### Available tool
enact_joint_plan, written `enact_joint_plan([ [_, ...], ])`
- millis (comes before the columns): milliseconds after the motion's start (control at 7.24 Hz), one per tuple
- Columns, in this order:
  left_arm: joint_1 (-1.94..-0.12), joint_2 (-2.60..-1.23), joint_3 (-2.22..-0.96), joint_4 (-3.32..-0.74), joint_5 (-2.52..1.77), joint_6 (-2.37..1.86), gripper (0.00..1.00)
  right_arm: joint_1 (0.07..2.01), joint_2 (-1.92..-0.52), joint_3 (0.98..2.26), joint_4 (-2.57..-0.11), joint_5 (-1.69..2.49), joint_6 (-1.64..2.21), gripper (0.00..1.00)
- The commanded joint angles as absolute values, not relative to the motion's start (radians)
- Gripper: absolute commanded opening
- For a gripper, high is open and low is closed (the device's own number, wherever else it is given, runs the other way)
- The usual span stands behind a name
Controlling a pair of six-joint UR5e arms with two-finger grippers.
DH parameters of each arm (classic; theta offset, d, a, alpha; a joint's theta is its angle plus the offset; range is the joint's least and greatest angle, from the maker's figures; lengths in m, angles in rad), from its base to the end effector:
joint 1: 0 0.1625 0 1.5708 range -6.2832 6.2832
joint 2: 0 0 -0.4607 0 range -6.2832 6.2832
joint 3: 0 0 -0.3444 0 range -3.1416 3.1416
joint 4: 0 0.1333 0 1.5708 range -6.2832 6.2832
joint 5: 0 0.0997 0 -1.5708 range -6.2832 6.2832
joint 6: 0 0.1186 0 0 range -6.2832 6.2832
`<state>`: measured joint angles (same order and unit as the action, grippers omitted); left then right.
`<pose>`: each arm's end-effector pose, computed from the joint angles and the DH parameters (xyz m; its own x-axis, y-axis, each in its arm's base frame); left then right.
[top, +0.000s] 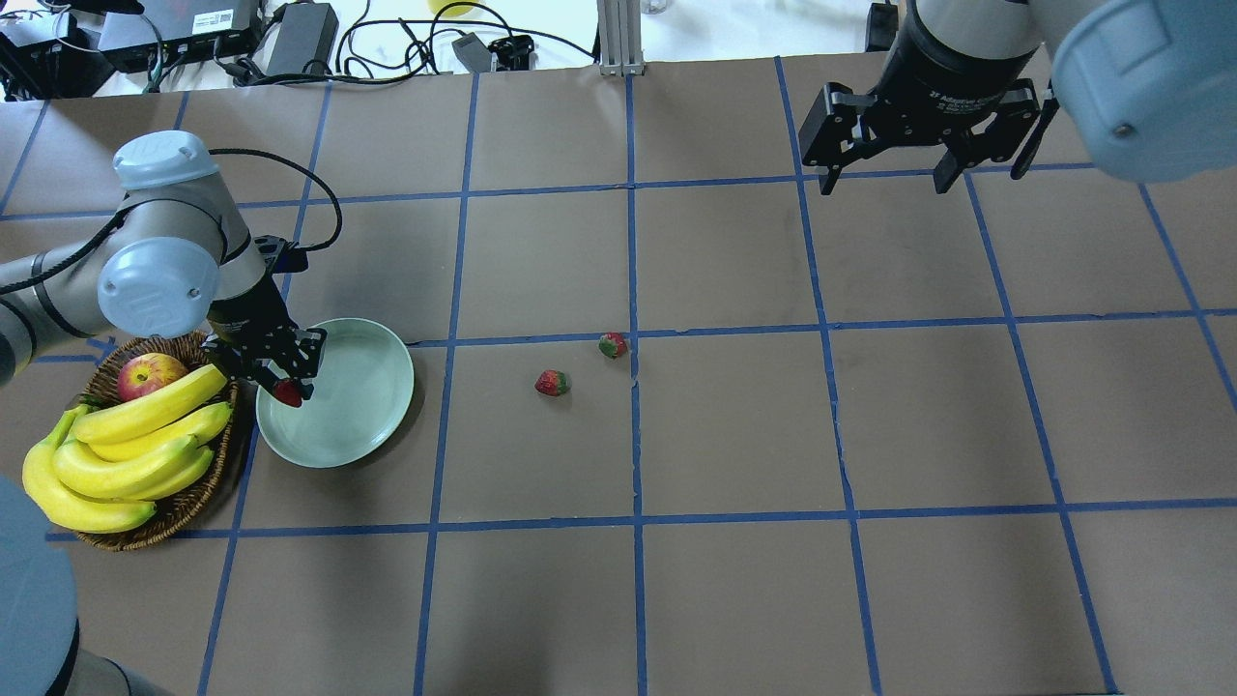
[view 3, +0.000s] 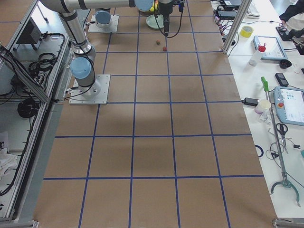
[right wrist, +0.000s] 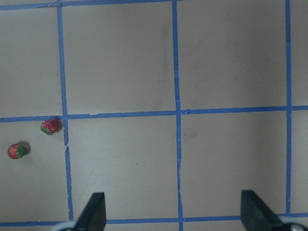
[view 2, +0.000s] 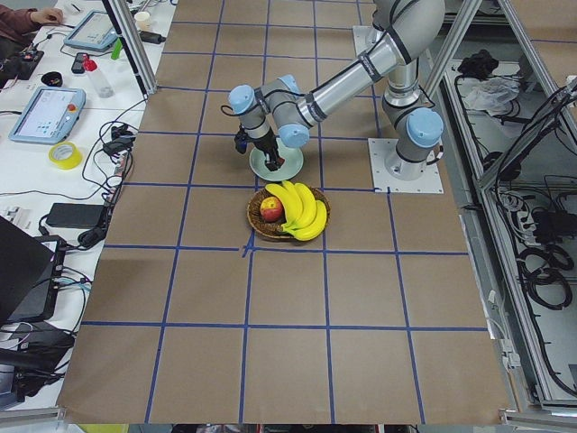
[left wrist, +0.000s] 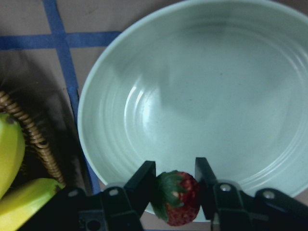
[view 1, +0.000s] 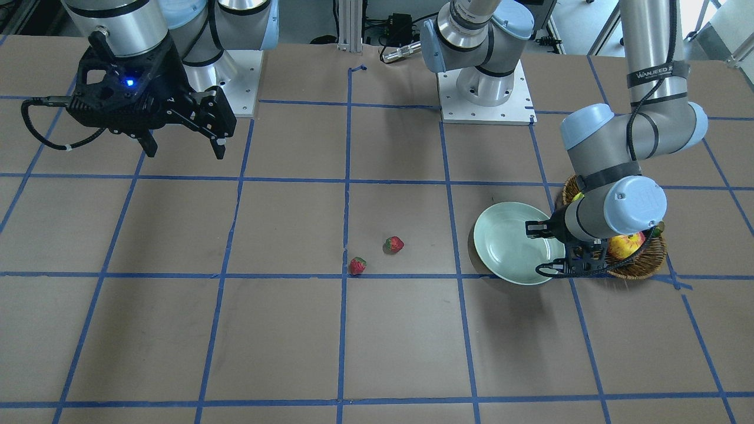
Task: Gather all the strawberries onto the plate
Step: 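Lower the strawberry into the green plate and open the left gripper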
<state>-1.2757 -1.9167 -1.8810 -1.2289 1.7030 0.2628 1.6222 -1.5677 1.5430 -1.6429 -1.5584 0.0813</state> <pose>0.0292 -0.5007 0.2432 -0.9992 -0.0044 -0.0408 -0.0176 0.9435 0.3310 0.1580 -0.4489 0.5233 -0.9994 0.0283 -0.0201 0.0301 0.9950 -0.0953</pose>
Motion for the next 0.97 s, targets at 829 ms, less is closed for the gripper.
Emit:
enact_joint_plan([
  [829, -1.550, -1.896, -1.758, -1.284, 1.460, -0.169, 1.00, 1.618, -1.568, 1.542, -1.643, -1.552, 0.081, 1.00],
])
